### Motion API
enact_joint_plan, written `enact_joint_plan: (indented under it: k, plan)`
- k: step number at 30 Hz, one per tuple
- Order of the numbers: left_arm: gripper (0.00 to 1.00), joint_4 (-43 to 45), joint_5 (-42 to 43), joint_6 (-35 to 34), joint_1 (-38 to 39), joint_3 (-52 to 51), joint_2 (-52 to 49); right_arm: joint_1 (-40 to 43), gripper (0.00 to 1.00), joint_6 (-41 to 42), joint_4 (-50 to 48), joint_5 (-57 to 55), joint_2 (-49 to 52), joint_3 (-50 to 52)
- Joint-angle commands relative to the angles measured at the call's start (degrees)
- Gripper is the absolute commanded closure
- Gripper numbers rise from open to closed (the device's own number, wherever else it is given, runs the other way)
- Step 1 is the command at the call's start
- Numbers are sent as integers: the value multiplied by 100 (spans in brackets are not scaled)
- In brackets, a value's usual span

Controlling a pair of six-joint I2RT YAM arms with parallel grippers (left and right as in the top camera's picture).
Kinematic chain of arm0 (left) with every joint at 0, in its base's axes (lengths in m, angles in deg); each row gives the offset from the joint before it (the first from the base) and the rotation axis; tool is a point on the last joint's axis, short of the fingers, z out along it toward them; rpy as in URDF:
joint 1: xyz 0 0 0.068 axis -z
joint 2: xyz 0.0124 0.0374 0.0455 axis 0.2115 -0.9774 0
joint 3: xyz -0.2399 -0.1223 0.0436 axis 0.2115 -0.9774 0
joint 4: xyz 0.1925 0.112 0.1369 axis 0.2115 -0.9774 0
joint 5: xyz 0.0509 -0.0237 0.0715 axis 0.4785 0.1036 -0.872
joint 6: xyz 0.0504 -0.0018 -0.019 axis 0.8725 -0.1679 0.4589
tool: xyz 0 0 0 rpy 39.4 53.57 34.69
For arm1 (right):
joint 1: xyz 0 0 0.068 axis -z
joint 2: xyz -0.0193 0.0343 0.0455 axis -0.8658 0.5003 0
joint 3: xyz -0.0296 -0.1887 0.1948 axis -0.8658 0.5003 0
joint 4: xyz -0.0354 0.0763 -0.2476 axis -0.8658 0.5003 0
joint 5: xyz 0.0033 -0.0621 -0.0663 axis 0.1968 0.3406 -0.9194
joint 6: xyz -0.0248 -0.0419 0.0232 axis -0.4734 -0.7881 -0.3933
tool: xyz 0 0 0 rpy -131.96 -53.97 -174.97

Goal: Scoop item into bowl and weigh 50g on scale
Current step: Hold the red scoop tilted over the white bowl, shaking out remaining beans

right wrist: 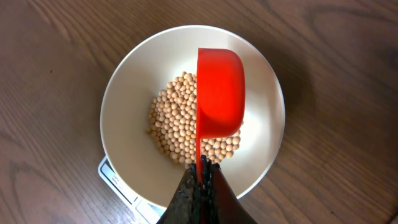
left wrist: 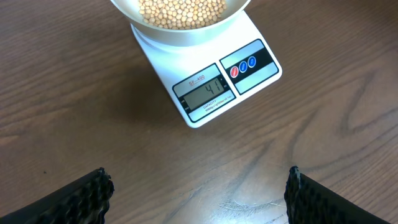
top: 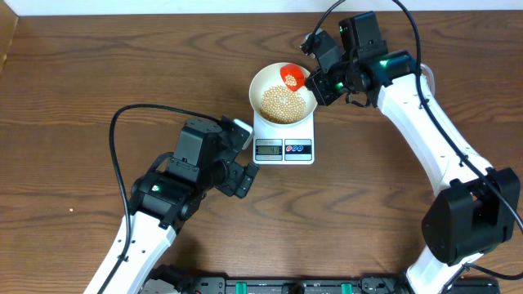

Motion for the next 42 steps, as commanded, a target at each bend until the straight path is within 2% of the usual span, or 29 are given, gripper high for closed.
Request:
enact_joint_plan:
  k: [1,21,42]
  plan:
    - [9,-4,70,-31,17,-24,4,-61,99,-76,-11,13,-79,-94]
    - [9,-4,70,-28,17,-24,4,-61,99,-570,-11,11,-79,-94]
    - [9,-4,70,-31,17,-24,4,-61,99,-588,-11,11,-79,-94]
